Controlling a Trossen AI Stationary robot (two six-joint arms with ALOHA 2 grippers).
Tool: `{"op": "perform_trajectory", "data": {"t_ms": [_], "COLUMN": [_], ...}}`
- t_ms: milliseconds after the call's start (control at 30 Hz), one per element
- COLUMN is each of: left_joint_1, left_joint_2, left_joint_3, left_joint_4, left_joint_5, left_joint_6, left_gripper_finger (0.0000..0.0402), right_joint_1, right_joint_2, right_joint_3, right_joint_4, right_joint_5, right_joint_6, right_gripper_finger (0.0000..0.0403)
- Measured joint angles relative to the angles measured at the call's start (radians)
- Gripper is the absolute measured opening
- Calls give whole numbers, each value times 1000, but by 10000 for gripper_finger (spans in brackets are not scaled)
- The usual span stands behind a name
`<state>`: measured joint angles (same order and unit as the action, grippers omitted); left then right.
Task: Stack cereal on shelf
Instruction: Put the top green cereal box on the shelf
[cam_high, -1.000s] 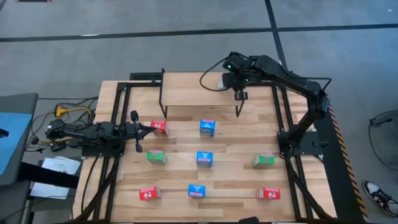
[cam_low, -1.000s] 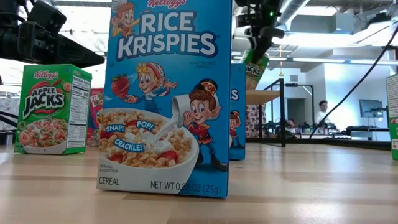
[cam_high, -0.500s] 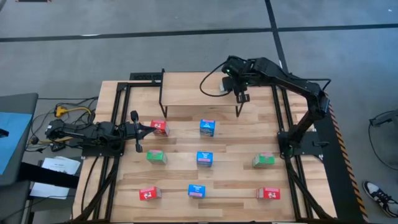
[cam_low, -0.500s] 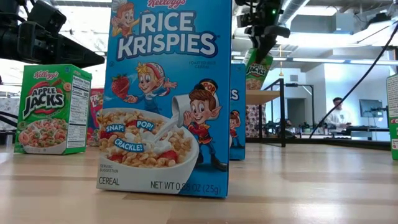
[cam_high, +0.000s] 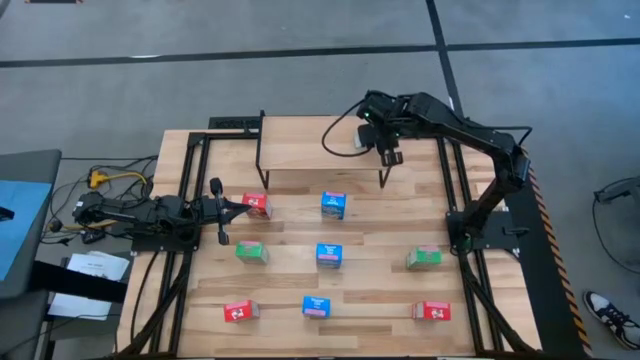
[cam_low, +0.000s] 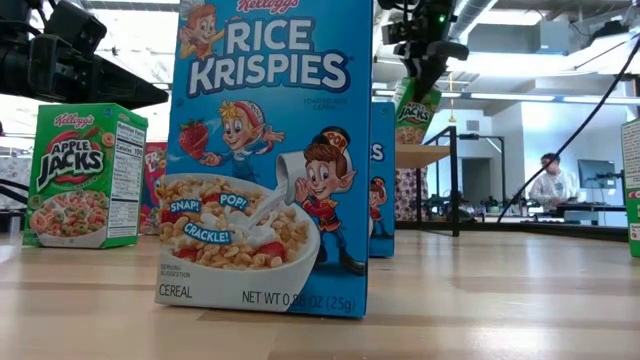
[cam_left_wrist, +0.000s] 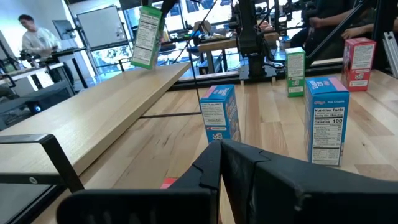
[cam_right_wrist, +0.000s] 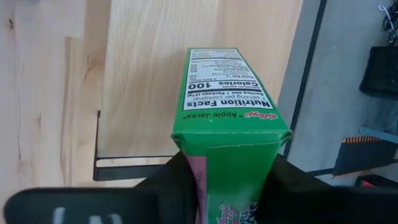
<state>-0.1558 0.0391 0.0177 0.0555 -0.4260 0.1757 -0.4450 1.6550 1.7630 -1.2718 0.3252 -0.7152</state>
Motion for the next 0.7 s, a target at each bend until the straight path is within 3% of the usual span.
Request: {"op": "perform_trajectory", "data": {"t_ms": [233,700], "left_joint_1": [0,0], "left_joint_2": [0,0], "left_joint_3": [0,0], "left_joint_4": [0,0], "left_joint_5": [0,0], "left_joint_6": [0,0], "left_gripper_finger": [0,0], "right_joint_1": [0,0], "right_joint_2": [0,-1], "right_joint_3": [0,71], "right_joint_4": [-7,-32], "right_joint_5": [0,-2], "right_joint_6": [24,61], "right_gripper_finger": [174,177]}}
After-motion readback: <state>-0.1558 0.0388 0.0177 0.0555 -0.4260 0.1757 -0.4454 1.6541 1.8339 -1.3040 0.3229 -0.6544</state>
